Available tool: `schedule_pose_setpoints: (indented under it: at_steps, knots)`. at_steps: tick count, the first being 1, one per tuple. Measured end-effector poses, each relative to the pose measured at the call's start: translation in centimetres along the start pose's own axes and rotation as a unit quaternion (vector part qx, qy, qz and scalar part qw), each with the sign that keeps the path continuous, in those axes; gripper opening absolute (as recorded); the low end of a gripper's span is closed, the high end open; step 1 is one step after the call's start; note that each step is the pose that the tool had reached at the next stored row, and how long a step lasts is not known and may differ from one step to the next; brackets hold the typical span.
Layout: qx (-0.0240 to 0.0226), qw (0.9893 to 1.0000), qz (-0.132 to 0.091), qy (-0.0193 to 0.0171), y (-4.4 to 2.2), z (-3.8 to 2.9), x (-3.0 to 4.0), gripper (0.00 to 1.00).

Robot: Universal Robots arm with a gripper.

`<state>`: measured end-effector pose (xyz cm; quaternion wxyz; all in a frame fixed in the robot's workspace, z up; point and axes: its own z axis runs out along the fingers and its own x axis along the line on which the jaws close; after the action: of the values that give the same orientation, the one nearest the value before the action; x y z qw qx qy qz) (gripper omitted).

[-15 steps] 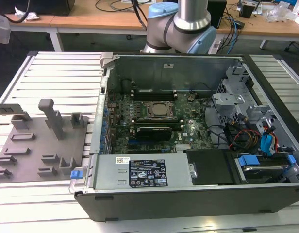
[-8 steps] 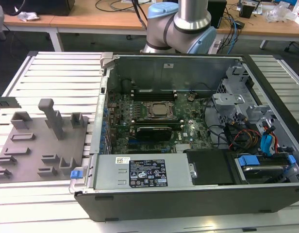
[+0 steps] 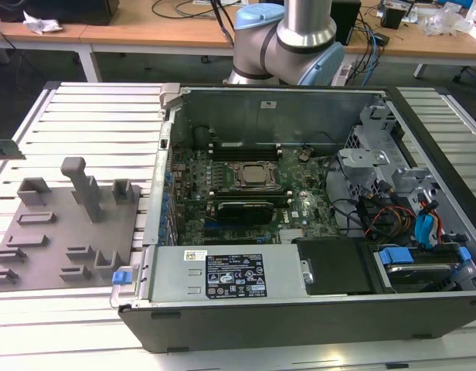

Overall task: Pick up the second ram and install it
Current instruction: 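Pick up the second ram and move it above second insertion slot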

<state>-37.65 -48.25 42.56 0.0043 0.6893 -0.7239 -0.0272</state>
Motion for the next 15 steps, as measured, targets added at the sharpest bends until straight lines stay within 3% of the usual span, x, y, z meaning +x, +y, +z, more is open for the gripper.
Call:
schedule_pose_setpoints:
  at_steps: [3,15]
  knots:
    - [0.0000,1.0000,0.000,0.0000,0.05,-1.09,-0.04,0.14]
    - [0.0000,1.0000,0.000,0.0000,0.17,-3.73,-0.14,0.14]
